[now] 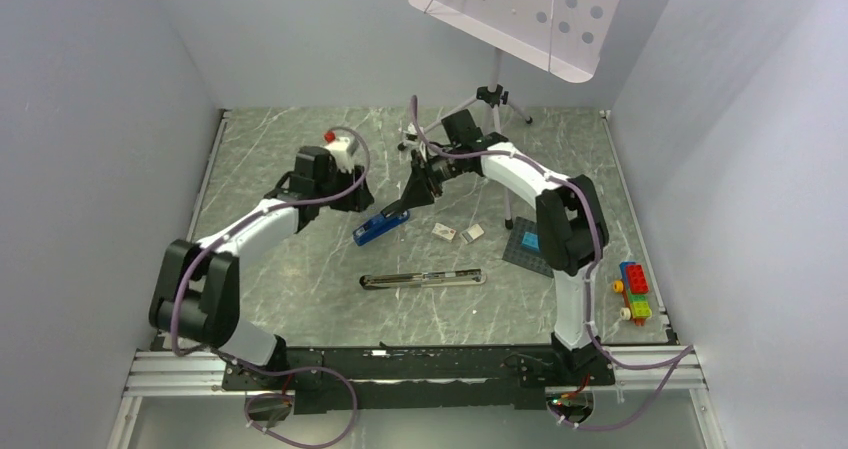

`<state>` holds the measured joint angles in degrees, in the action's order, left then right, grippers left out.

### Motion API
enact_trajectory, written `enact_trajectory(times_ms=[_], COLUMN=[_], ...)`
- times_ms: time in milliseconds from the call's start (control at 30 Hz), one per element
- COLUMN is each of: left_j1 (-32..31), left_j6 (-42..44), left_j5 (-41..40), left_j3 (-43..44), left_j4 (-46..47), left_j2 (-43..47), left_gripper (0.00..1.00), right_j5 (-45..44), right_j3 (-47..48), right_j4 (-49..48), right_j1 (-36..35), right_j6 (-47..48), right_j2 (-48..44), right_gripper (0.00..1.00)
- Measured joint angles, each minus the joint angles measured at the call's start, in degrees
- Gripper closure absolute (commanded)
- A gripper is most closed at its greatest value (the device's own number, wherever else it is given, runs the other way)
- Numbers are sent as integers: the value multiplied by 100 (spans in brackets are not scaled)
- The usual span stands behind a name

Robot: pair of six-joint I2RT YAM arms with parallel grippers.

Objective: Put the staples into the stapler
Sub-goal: Close the stapler at the center of the board.

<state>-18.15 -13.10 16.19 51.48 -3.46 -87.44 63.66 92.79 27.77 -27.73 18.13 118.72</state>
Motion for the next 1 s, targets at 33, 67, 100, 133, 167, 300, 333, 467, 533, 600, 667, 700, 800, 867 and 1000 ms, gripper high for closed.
enact_trajectory(times_ms=[33, 67, 100, 133, 167, 300, 333, 467, 533, 600, 667, 700, 800, 867, 1000], left_j1=[20, 39, 63, 79, 92, 223, 306, 922, 1102, 1121, 1121, 1121, 1121, 1119, 1119], left_j6=[15, 37, 61, 103, 160, 37, -76, -584, -684, -719, -715, -723, -883, -1084, -1646], left_j5=[-96, -184, -275, -356, -428, -654, -678, -389, -260, -129, 28, 98, 315, 389, 173], left_j3=[79, 157, 234, 289, 299, -243, -509, -1464, -1690, -1812, -1961, -2048, -2487, -2874, -3438], left_j4=[-44, -46, -31, 11, 94, 837, 994, 1244, 1029, 688, 345, 201, -129, -297, -1078], left_j2=[166, 343, 546, 772, 1016, 2218, 2540, 3550, 3864, 4172, 4599, 4822, 5530, 6019, 7055], left_gripper=[37, 33, 27, 19, 5, 1, 1, 1, 1, 1, 1, 1, 1, 1, 1], right_j5=[17, 42, 55, 55, 57, 4, -26, -295, -634, -1005, -1368, -1561, -2031, -2391, -2935], right_j3=[22, 46, 46, 28, -46, -1217, -1609, -2330, -2579, -2835, -3018, -3082, -3217, -3285, -3204], right_j4=[162, 380, 590, 800, 957, 1121, 1207, 1812, 1670, 1449, 1274, 1189, 909, 614, -39], right_j1=[9, 17, 26, 33, 35, 42, 44, -94, -343, -619, -874, -975, -1117, -1305, -2011], right_j6=[210, 494, 787, 1078, 1394, 2651, 3064, 4236, 4291, 4164, 3985, 3886, 3689, 3488, 3056], right_j2=[-98, -212, -330, -444, -584, -1574, -1873, -2470, -2601, -2715, -2771, -2782, -2811, -2826, -2734], right_gripper=[52, 49, 43, 36, 16, 0, 0, 0, 0, 0, 0, 0, 0, 0, 1])
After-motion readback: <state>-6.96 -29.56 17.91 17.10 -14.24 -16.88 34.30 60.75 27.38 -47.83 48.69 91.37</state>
